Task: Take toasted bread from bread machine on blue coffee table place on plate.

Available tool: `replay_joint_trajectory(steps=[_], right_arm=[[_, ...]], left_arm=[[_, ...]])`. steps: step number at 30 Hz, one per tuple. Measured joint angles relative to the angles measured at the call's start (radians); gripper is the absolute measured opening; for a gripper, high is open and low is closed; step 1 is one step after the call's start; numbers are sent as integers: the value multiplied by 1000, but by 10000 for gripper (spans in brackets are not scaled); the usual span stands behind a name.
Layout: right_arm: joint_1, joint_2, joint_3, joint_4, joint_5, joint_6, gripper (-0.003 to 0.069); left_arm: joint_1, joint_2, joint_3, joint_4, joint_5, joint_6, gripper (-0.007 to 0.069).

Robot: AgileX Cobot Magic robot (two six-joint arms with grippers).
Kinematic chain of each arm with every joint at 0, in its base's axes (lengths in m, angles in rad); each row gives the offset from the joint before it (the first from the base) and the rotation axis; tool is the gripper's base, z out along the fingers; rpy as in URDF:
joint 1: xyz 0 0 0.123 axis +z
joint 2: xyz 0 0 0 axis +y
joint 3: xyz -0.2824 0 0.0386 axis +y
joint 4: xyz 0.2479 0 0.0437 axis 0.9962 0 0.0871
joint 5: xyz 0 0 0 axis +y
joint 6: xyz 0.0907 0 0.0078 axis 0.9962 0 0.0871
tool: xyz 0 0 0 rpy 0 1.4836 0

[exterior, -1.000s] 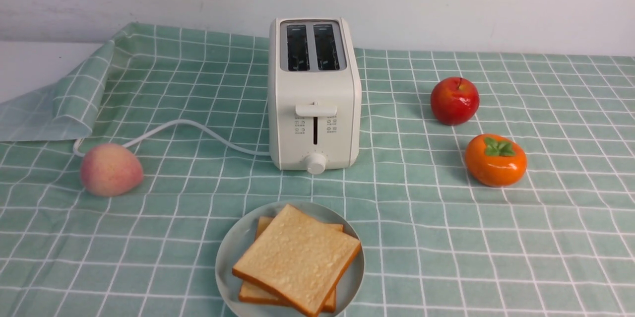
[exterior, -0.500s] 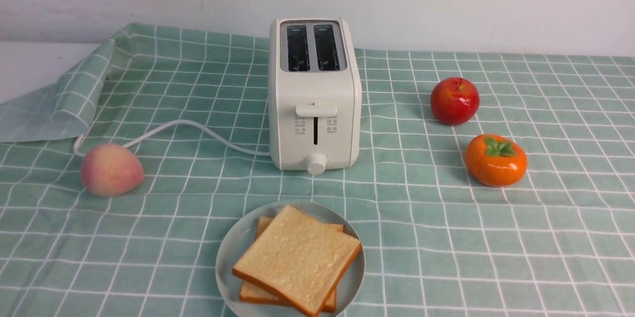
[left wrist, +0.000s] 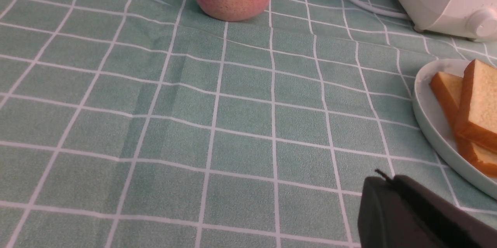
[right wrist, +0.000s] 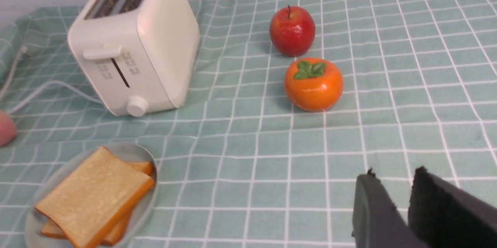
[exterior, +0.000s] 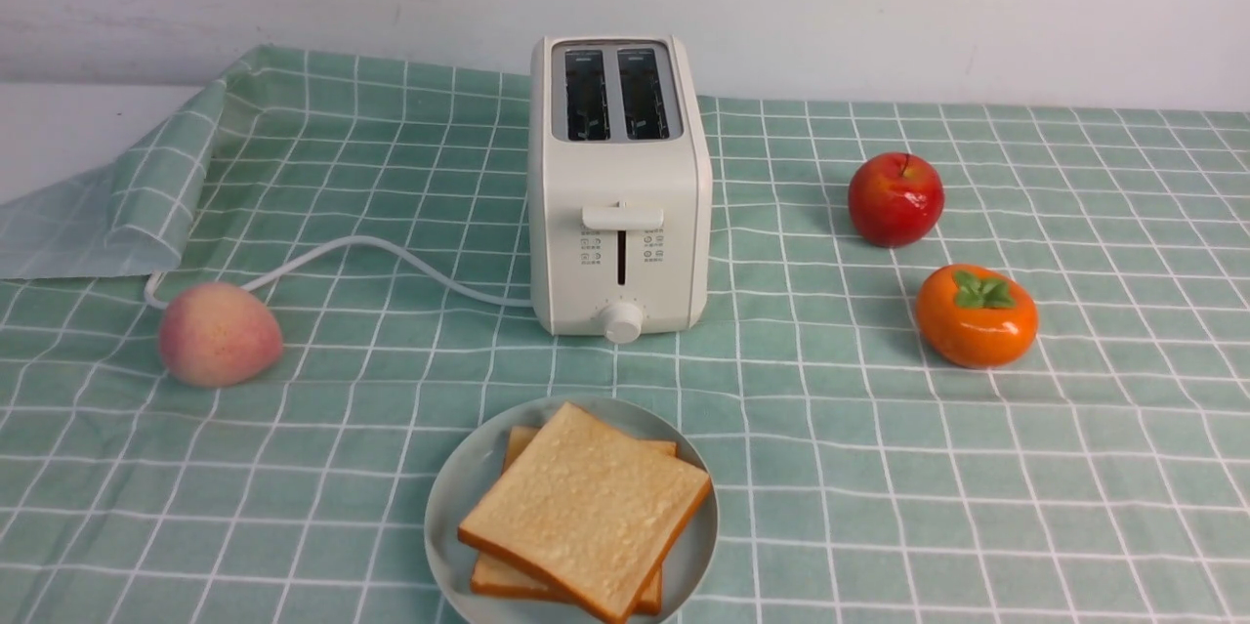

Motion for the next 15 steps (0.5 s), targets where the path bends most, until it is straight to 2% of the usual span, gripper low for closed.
replay_joint_trajectory(steps=[5, 9, 15], right_arm=[[0, 0, 24, 89, -160, -75, 160], [0, 0, 93, 261, -372, -293, 166], [0, 0, 176, 324, -465, -384, 171]], left_arm=[[0, 0, 0, 0, 0, 0, 1], [0, 0, 0, 0, 0, 0, 3], [0, 0, 0, 0, 0, 0, 6]])
